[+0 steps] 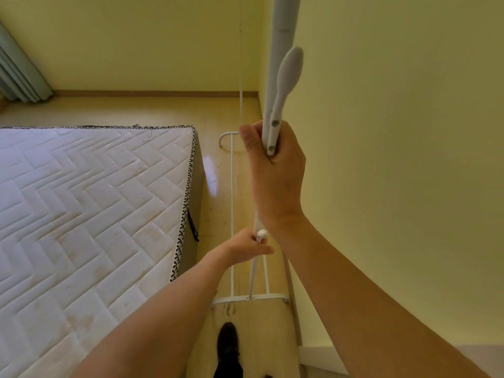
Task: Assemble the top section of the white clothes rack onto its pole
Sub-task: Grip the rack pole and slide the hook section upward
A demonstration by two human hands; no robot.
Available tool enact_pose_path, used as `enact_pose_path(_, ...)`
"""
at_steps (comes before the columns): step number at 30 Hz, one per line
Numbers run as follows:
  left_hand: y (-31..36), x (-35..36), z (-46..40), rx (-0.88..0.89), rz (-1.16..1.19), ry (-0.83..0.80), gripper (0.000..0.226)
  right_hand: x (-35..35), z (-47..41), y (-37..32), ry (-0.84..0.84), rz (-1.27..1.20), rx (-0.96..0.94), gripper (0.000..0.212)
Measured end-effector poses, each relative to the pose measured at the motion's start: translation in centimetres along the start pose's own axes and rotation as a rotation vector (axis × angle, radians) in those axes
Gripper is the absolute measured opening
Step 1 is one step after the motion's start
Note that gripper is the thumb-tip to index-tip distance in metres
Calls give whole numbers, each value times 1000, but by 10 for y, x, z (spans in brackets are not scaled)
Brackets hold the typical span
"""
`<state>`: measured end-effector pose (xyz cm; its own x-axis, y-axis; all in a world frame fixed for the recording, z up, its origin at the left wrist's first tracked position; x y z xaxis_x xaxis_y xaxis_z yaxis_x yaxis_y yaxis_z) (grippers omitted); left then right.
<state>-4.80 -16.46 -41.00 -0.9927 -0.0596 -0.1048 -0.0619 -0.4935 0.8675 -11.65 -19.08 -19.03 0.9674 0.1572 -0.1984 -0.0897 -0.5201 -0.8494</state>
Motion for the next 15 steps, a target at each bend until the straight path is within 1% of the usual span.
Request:
enact_pose_path(2, -7, 4, -6, 15, 40, 81, 22, 1, 1, -6, -5, -47, 39, 25)
enact_pose_path(3, -10, 6, -8, 29, 54, 106, 23, 3, 0, -8, -21, -71, 65, 27)
enact_pose_path(4, -13, 7, -10, 50, 70, 116, 28, 5, -2, -10, -38, -91, 108, 33)
enact_pose_path(7, -15, 12, -9, 97, 114, 112, 32, 8, -9, -14, -39, -167, 210, 55)
enact_pose_path(10, -3, 16, 2, 49, 147, 185, 22, 5, -17, -20, -71, -218, 163, 56)
enact_pose_path(13, 3, 22, 1, 53, 294, 326, 30, 2, -29, -22, -85, -224, 103, 57)
enact_pose_path(15, 6, 23, -1, 58, 320, 405, 33, 4, -35, -23, -106, -225, 65, 57)
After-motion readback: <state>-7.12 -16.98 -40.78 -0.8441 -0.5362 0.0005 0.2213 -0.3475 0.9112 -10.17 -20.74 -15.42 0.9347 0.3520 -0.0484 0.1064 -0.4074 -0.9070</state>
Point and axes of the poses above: each hand's wrist, its own z-axis away from the middle knuckle, its own x-axis out of the palm, y = z × x, the point moved 2 cm from there along -z, towards the middle knuckle, and after that the axes turned 12 degrees about z, right-handed, at the moved point
